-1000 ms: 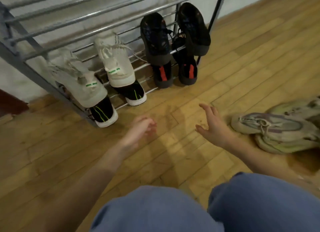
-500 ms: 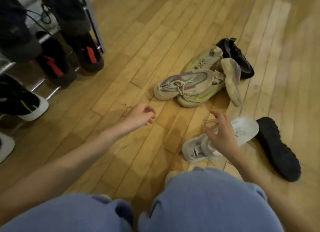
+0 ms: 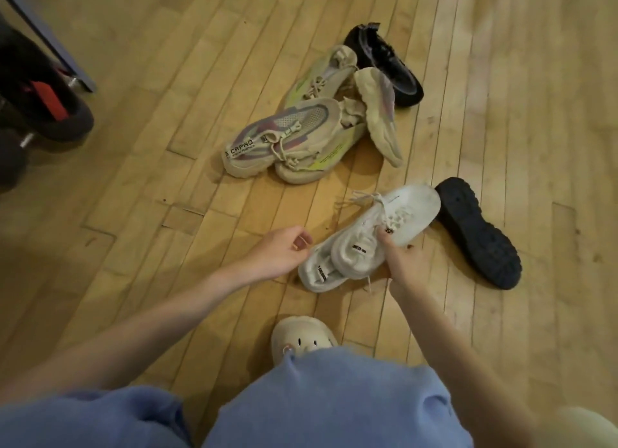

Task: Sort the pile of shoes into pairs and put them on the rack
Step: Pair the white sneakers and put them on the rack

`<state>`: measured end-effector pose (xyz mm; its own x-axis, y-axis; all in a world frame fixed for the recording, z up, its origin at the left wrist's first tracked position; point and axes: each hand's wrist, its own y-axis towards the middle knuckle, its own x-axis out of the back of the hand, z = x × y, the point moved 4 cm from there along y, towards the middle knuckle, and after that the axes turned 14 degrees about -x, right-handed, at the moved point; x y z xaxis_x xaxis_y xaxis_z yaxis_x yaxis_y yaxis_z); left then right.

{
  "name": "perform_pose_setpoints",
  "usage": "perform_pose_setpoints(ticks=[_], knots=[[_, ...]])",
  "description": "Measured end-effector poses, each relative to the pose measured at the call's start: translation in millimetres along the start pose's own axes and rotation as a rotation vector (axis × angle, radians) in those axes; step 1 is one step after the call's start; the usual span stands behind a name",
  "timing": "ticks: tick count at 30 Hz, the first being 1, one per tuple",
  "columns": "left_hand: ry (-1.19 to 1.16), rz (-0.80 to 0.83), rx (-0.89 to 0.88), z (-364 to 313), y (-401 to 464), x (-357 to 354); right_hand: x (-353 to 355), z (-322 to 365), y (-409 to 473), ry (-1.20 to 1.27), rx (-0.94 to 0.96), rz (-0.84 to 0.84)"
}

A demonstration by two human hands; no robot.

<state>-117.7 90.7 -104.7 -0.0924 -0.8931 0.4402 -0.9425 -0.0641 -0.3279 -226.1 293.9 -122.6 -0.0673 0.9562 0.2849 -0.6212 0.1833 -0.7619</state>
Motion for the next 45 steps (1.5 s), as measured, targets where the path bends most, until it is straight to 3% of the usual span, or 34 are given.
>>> perform_pose_setpoints(ticks=[5,12,15,22,25,27,29,31,34,37,39,45], knots=[[-0.077,-0.038,-0.003,-3.8,2.0,-0.5,2.5,4.4,5.4,-0.002,-0.031,0.075],[-0.356,-0.071,0.028,-9.7,-4.6,10.0,-13.9,23.4,-17.6,0.018,0.006,0.309],[-0.489,-0.09,0.028,-14.0,-9.8,20.1,-33.6,28.6,-34.2,-0.029,0.03,0.327],[-0.547,-0.327,-0.017,-5.0,-25.7,51.4,-76.9,45.6,-76.6,-0.125,0.225,0.348],[-0.524,-0.399,-0.092,2.7,-37.5,67.2,-79.6,37.9,-73.0,-0.093,0.252,0.214],[-0.503,-0.428,-0.113,7.5,-45.7,77.6,-72.2,23.3,-60.2,-0.137,0.224,-0.064],[-0.493,-0.451,-0.111,12.8,-51.9,85.7,-66.5,5.5,-52.4,-0.245,0.11,-0.289],[-0.49,-0.479,-0.094,18.8,-55.5,90.9,-66.6,-10.0,-51.5,-0.295,-0.002,-0.385],[-0.478,-0.5,-0.052,26.6,-58.9,94.6,-67.1,-20.2,-50.8,-0.276,0.007,-0.449],[-0.482,-0.516,-0.019,33.9,-63.5,96.6,-62.1,-28.3,-47.3,-0.258,-0.134,-0.484],[-0.486,-0.523,-0.02,36.5,-66.9,96.6,-61.2,-34.7,-48.7,-0.265,-0.22,-0.454],[-0.47,-0.555,-0.039,38.1,-84.2,101.8,-86.2,-39.0,-60.9,-0.301,-0.245,-0.331]])
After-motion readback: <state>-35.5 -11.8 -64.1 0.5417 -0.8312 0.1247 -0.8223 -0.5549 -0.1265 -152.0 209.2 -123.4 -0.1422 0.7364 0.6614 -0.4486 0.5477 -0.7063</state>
